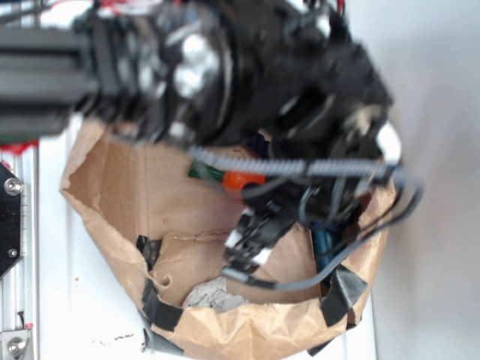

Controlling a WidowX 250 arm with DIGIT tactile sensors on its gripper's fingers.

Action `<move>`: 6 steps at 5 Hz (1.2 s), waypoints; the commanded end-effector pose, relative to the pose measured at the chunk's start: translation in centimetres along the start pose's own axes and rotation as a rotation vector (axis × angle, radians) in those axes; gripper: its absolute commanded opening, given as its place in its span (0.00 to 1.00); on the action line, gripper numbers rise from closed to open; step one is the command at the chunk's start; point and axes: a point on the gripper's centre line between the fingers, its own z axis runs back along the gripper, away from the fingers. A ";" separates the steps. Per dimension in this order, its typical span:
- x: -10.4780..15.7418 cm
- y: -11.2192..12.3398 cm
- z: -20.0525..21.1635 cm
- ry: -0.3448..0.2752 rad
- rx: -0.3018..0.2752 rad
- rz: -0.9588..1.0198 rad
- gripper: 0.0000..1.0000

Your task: Grab the carrot.

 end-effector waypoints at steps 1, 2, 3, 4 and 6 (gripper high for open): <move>0.1 0.4 3.7 -0.146 -0.005 0.154 1.00; -0.5 0.9 4.2 -0.189 -0.032 0.199 1.00; -1.4 0.8 3.7 -0.253 0.146 0.196 1.00; -2.4 0.8 2.6 -0.229 0.229 0.180 1.00; -2.3 1.5 1.2 -0.163 0.184 0.197 1.00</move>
